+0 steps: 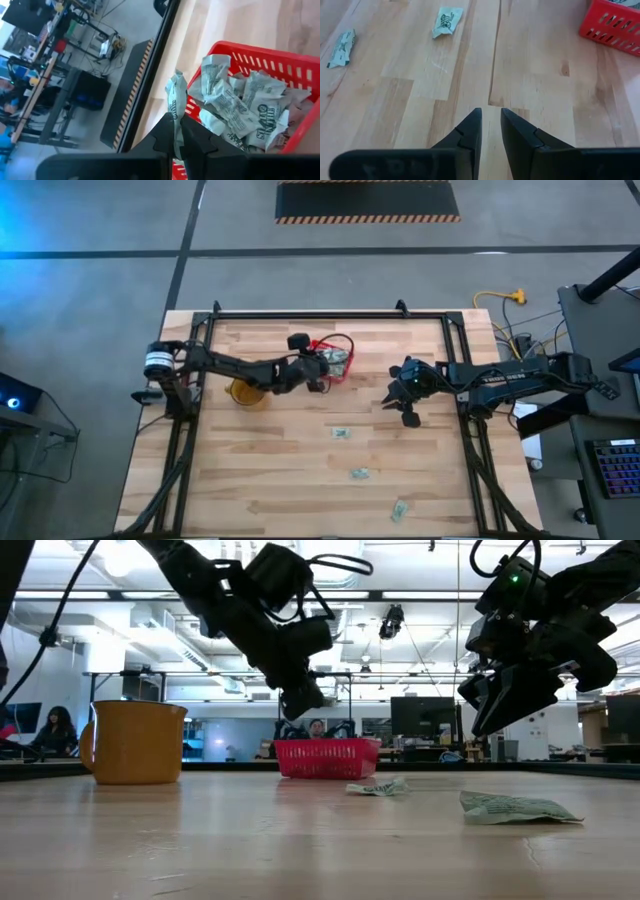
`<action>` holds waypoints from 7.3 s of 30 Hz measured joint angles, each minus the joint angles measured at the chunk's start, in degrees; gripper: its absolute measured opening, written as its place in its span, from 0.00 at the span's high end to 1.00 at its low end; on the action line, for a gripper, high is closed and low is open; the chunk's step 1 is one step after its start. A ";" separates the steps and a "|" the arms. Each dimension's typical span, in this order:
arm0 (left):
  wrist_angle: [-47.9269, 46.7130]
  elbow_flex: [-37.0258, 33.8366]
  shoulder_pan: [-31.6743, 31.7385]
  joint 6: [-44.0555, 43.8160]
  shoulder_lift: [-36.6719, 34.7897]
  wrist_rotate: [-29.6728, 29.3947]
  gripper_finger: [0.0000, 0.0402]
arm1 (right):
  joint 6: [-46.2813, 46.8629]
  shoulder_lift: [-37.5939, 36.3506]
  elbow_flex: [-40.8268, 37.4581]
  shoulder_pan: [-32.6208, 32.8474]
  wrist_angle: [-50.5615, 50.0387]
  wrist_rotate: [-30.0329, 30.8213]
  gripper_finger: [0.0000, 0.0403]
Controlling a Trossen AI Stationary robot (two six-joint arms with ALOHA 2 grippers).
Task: Pick and place Stevia / Truvia into bins
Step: Put the stevia packet into the red basket, then put the top stevia packet into the red basket
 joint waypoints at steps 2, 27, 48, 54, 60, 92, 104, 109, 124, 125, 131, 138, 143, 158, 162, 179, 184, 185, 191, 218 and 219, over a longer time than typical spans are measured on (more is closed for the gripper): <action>-0.22 0.01 0.59 -0.51 0.00 0.86 0.98 | -0.16 0.00 0.00 0.00 0.06 0.00 0.84; -8.82 0.35 -3.05 -6.21 -3.22 1.33 0.61 | 0.80 0.00 -5.48 1.22 19.84 -6.56 0.80; -14.85 0.02 -21.66 -6.45 -15.98 3.92 0.60 | -0.48 0.16 -7.93 8.78 34.52 -4.74 0.76; -15.00 0.02 -21.64 -6.49 -15.98 3.88 0.60 | -1.03 9.55 -7.31 11.55 44.12 0.68 0.73; -15.50 0.02 -21.70 -6.54 -15.98 3.85 0.60 | -0.20 23.84 -0.11 12.27 47.42 1.46 0.72; -19.85 -0.02 -22.77 -9.58 -16.72 3.83 0.60 | -1.45 40.46 17.75 13.25 24.37 1.01 0.91; -19.71 -0.02 -22.77 -9.43 -16.72 3.83 0.60 | -6.76 32.07 18.12 13.11 19.13 9.81 0.98; -19.68 -0.02 -22.75 -9.40 -16.72 3.83 0.60 | -11.23 27.15 18.08 10.75 19.96 23.11 0.98; -19.78 -0.02 -22.71 -8.86 -16.72 3.39 0.60 | -8.80 27.10 18.03 -7.32 28.55 14.46 0.98; -19.78 -0.02 -22.71 -8.86 -16.72 3.39 0.60 | -8.36 27.10 18.03 -7.67 28.69 14.32 0.98; -19.77 -0.02 -22.71 -8.88 -16.72 3.37 0.60 | -7.76 27.78 18.03 -8.24 28.22 12.00 0.92; -19.71 -0.02 -22.73 -9.10 -16.72 3.38 0.60 | -7.46 28.82 18.03 -9.51 27.93 12.15 0.72; -18.90 0.00 -22.73 -9.49 -16.28 4.66 0.60 | -10.47 25.10 18.03 -9.11 24.29 11.79 0.62; -6.18 0.00 -22.79 -10.42 -9.14 10.39 0.60 | -4.08 1.09 15.57 -3.21 -14.44 1.04 0.63; -2.88 0.00 -22.79 -10.51 -7.21 11.05 0.60 | 0.10 -3.90 11.63 1.66 -15.07 -0.24 0.65; 17.59 1.99 -23.21 -13.05 8.06 32.02 0.60 | 17.11 -11.99 -4.97 22.49 0.66 0.23 0.67; 19.73 3.51 -23.30 -14.11 12.18 35.90 0.60 | 17.61 -12.01 -7.00 23.69 3.04 2.95 0.67; 19.65 3.85 -23.32 -14.13 12.89 35.97 0.60 | 18.17 -12.08 -7.13 23.69 3.03 2.97 0.67; 19.64 6.97 -23.39 -14.79 16.66 40.65 0.60 | 18.93 -12.02 -7.21 23.69 3.36 3.11 0.67; 11.34 13.49 -24.21 -16.09 22.71 43.40 0.60 | 18.90 -11.89 -7.72 23.74 4.27 3.08 0.67; 11.37 13.49 -24.19 -16.53 22.71 43.87 0.61 | 18.91 -11.89 -7.72 23.75 4.27 3.08 0.67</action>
